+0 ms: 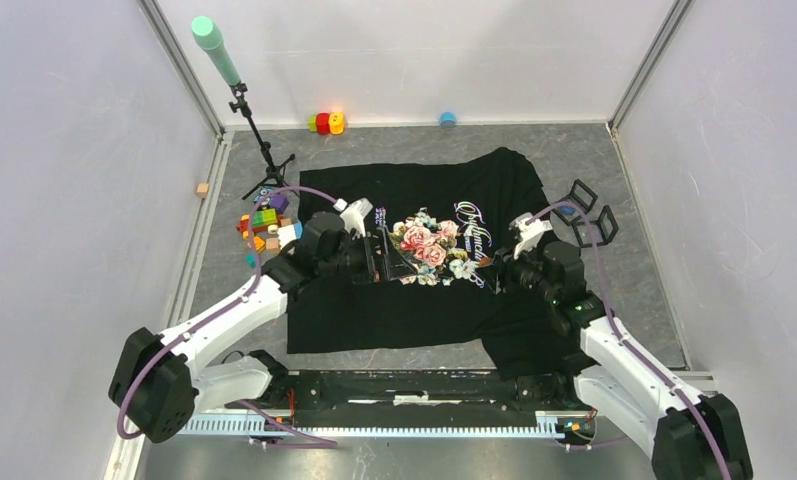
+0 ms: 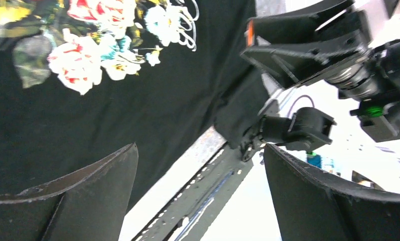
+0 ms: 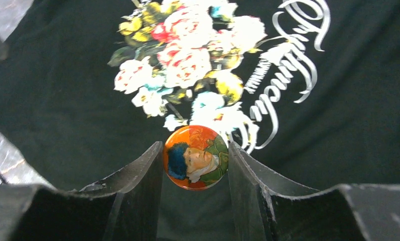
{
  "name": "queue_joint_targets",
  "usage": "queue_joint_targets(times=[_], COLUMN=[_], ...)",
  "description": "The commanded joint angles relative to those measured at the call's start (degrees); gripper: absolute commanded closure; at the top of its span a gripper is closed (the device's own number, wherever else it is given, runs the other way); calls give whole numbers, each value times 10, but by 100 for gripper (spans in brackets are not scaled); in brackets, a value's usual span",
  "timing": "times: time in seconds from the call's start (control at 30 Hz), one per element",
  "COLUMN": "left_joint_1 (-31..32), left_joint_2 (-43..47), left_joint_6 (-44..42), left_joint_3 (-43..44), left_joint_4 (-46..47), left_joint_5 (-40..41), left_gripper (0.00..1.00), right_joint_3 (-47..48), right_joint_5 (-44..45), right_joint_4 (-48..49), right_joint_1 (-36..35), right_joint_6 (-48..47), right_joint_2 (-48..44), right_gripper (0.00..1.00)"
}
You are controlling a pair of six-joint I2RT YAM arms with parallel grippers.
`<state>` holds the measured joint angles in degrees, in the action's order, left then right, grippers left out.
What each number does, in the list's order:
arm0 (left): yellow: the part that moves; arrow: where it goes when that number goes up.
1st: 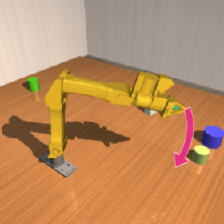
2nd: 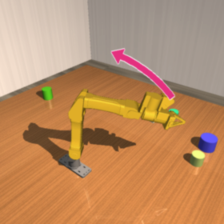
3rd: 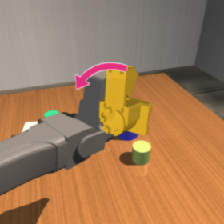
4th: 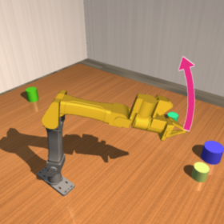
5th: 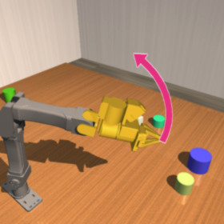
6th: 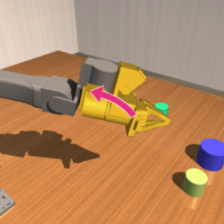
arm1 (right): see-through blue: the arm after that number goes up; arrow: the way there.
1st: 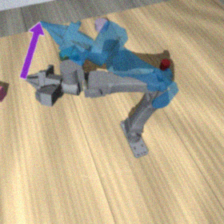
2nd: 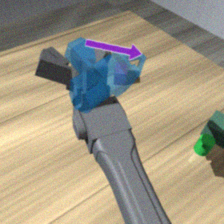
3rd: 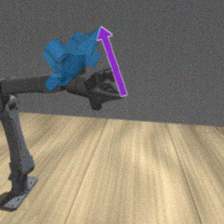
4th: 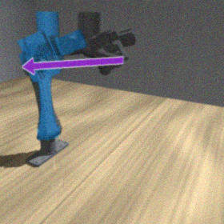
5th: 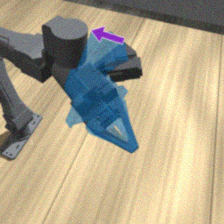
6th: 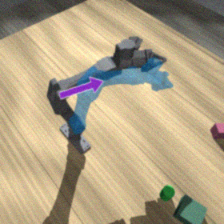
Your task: Pin the brooch onto the clothing
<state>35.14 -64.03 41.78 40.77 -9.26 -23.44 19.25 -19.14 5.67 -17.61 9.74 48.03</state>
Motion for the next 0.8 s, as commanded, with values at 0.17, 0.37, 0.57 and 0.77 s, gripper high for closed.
queue_joint_targets(times=[0.17,0.37,0.57,0.77], left_joint_1=[58,83,100,100], left_joint_2=[-75,-124,-179,-182], left_joint_6=[157,194,210,209], left_joint_3=[-47,-67,-59,-58], left_joint_4=[241,308,335,332], left_joint_5=[-34,-25,-40,-47], left_gripper=[0,7,30,44], right_joint_3=[-55,-72,-68,-64], right_joint_5=[-42,-46,-21,-8], right_joint_4=[129,183,195,209], right_joint_1=[-123,-192,-246,-271], right_joint_6=[-11,-11,-15,-10], right_joint_2=[6,18,34,39], right_gripper=[62,62,63,63])
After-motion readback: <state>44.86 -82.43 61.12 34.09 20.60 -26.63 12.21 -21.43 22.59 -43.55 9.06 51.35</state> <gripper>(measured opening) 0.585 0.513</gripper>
